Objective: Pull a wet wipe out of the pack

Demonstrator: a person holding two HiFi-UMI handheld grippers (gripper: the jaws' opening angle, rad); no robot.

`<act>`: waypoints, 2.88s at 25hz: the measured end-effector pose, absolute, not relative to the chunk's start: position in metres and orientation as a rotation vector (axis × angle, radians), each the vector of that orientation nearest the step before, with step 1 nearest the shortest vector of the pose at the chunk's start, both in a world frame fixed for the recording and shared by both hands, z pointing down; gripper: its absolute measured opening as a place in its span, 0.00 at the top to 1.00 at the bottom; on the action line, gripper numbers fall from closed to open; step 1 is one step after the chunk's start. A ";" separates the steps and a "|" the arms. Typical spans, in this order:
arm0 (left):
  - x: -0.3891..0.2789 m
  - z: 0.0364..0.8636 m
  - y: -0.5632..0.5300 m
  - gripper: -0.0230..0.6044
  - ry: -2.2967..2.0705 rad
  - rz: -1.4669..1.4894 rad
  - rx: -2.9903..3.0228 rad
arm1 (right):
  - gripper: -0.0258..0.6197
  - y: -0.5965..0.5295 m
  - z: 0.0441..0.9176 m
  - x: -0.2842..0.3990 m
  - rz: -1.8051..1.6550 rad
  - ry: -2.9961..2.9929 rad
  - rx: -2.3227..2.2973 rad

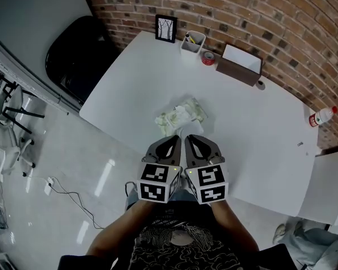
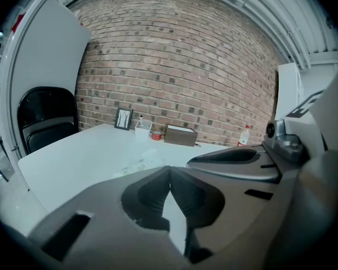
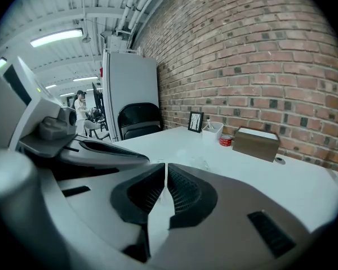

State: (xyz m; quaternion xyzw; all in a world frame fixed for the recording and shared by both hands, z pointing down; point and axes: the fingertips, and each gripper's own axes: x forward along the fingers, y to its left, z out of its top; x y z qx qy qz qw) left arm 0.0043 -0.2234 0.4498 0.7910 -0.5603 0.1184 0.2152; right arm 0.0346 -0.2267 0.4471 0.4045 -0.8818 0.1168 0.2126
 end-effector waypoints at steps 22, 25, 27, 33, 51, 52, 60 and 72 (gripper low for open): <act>-0.022 0.475 -0.277 0.95 -1.509 0.383 2.199 | 0.93 -0.283 0.474 0.010 0.327 -2.386 1.166; -0.026 0.477 -0.283 0.95 -1.500 0.390 2.205 | 0.92 -0.287 0.480 0.009 0.336 -2.370 1.170; -0.029 0.478 -0.288 0.94 -1.493 0.393 2.203 | 0.90 -0.290 0.483 0.007 0.348 -2.359 1.166; -0.037 0.480 -0.301 0.95 -1.461 0.393 2.211 | 0.83 -0.300 0.494 0.002 0.373 -2.310 1.178; -0.039 0.492 -0.309 0.94 -1.424 0.403 2.200 | 0.92 -0.315 0.506 0.010 0.394 -2.239 1.225; -0.038 0.491 -0.309 0.95 -1.426 0.398 2.199 | 0.93 -0.315 0.506 0.010 0.396 -2.241 1.225; -0.034 0.487 -0.304 0.95 -1.445 0.387 2.193 | 0.93 -0.313 0.497 0.013 0.401 -2.283 1.230; -0.027 0.481 -0.294 0.95 -1.489 0.380 2.186 | 0.94 -0.309 0.477 0.018 0.383 -2.364 1.217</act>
